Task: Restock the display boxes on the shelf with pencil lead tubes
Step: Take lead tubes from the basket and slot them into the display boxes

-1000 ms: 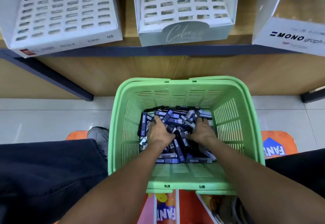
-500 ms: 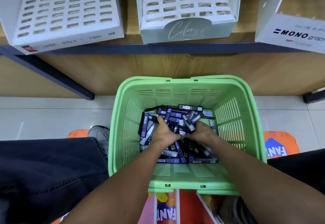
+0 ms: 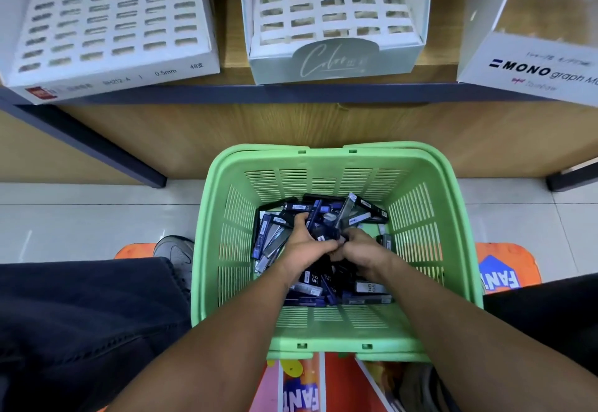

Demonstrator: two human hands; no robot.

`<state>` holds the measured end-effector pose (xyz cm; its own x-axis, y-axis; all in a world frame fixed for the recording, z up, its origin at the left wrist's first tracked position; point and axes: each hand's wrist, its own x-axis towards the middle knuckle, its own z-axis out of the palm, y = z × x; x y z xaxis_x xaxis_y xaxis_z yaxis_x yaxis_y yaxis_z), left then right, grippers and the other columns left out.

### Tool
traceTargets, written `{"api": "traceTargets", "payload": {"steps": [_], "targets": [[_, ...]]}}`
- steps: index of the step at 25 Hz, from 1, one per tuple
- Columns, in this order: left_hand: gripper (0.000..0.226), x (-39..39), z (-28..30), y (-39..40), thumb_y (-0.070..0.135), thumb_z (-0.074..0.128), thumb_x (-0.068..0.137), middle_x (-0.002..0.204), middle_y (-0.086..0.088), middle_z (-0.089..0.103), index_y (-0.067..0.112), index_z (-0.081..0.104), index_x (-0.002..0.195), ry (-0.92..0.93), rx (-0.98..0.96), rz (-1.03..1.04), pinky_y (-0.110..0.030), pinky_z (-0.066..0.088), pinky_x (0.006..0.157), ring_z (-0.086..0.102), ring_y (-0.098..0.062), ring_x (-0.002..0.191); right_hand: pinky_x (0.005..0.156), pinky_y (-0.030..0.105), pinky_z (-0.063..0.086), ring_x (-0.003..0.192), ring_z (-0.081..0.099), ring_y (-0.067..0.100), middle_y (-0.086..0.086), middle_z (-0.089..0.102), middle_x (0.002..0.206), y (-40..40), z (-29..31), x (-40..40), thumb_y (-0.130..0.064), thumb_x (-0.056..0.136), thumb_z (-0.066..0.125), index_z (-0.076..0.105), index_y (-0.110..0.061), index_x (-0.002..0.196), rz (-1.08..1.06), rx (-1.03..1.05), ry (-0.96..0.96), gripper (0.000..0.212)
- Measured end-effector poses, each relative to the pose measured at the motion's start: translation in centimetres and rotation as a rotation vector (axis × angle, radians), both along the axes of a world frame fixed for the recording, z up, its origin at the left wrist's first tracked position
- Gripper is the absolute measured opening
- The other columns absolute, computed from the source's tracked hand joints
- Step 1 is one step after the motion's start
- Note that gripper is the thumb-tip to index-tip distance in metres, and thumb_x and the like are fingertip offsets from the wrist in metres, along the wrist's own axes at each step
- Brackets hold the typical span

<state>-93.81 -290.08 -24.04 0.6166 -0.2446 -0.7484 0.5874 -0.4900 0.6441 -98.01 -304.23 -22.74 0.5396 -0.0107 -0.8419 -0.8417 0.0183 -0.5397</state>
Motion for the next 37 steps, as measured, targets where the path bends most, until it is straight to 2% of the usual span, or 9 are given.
{"api": "traceTargets", "payload": {"steps": [7,10,13,15,20,25,31,34,37], "targets": [[0.083,0.1,0.6,0.1,0.039,0.096,0.053,0.107,0.008,0.073,0.033,0.046,0.120,-0.149,-0.006,0.063,-0.035,0.055,0.096,0.070,-0.010,0.102,0.091,0.027,0.052,0.114,0.064,0.023,0.012,0.071,0.118,-0.8,0.3,-0.5,0.030,0.078,0.059,0.061,-0.007,0.124,-0.220,0.319,-0.003,0.059],[0.073,0.1,2.1,0.5,0.016,0.094,0.067,0.100,0.017,0.066,0.036,0.043,0.114,-0.178,-0.030,0.047,-0.009,0.050,0.079,0.066,0.000,0.094,0.098,0.028,0.050,0.114,0.063,0.023,0.015,0.069,0.121,-1.0,0.3,-0.7,0.030,0.081,0.055,0.055,-0.006,0.135,-0.289,0.341,0.003,0.064],[0.067,-0.4,4.0,0.8,0.006,0.085,0.077,0.092,0.029,0.052,0.037,0.039,0.114,-0.184,-0.084,0.116,0.002,0.040,0.060,0.056,0.018,0.077,0.085,0.027,0.054,0.090,0.067,0.018,0.011,0.075,0.098,-0.7,1.3,-0.5,0.027,0.086,0.052,0.066,-0.009,0.124,-0.256,0.310,-0.050,0.055],[0.064,-0.5,3.8,1.2,0.002,0.081,0.081,0.094,0.027,0.055,0.036,0.044,0.122,-0.153,-0.091,0.168,0.000,0.043,0.065,0.055,0.019,0.079,0.089,0.035,0.054,0.089,0.067,0.024,0.013,0.076,0.097,-0.6,1.6,-0.3,0.025,0.087,0.054,0.070,-0.011,0.117,-0.260,0.288,-0.077,0.050],[0.103,-0.1,2.2,1.1,0.021,0.083,0.050,0.132,0.004,0.064,0.036,0.043,0.144,-0.134,-0.053,0.174,-0.042,0.051,0.103,0.062,-0.017,0.120,0.082,0.045,0.057,0.084,0.068,0.030,0.017,0.074,0.101,0.9,2.7,0.8,0.014,0.089,0.061,0.069,-0.006,0.102,-0.147,0.000,-0.140,0.025],[0.104,0.8,2.0,0.8,0.005,0.084,0.058,0.135,0.001,0.062,0.027,0.039,0.148,-0.170,-0.087,0.193,-0.043,0.048,0.107,0.061,-0.019,0.121,0.091,0.046,0.053,0.091,0.065,0.026,0.015,0.073,0.098,0.9,3.3,1.2,0.013,0.084,0.063,0.067,-0.005,0.096,-0.252,-0.127,-0.137,0.022],[0.080,0.1,5.7,0.5,-0.023,0.060,0.070,0.093,-0.001,0.072,0.028,0.054,0.131,-0.143,-0.202,0.092,-0.029,0.056,0.074,0.068,-0.012,0.084,0.082,0.029,0.056,0.118,0.060,0.016,-0.005,0.058,0.131,1.1,5.2,1.3,0.022,0.083,0.052,0.045,-0.017,0.148,-0.279,-0.075,-0.328,0.075],[0.081,0.2,6.4,0.2,-0.024,0.057,0.070,0.091,-0.002,0.068,0.027,0.054,0.132,-0.124,-0.261,0.052,-0.026,0.052,0.068,0.065,-0.011,0.079,0.088,0.045,0.059,0.112,0.063,0.012,-0.005,0.058,0.131,1.2,5.9,1.6,0.028,0.079,0.045,0.045,-0.016,0.144,-0.369,0.008,-0.422,0.079],[0.071,0.1,7.5,0.1,-0.022,0.057,0.070,0.091,-0.008,0.069,0.024,0.059,0.124,-0.065,-0.254,0.032,-0.033,0.055,0.072,0.065,-0.016,0.080,0.084,0.036,0.060,0.110,0.067,0.017,0.000,0.060,0.137,0.7,6.2,1.6,0.028,0.077,0.045,0.050,-0.015,0.141,-0.367,-0.001,-0.481,0.077]]}}
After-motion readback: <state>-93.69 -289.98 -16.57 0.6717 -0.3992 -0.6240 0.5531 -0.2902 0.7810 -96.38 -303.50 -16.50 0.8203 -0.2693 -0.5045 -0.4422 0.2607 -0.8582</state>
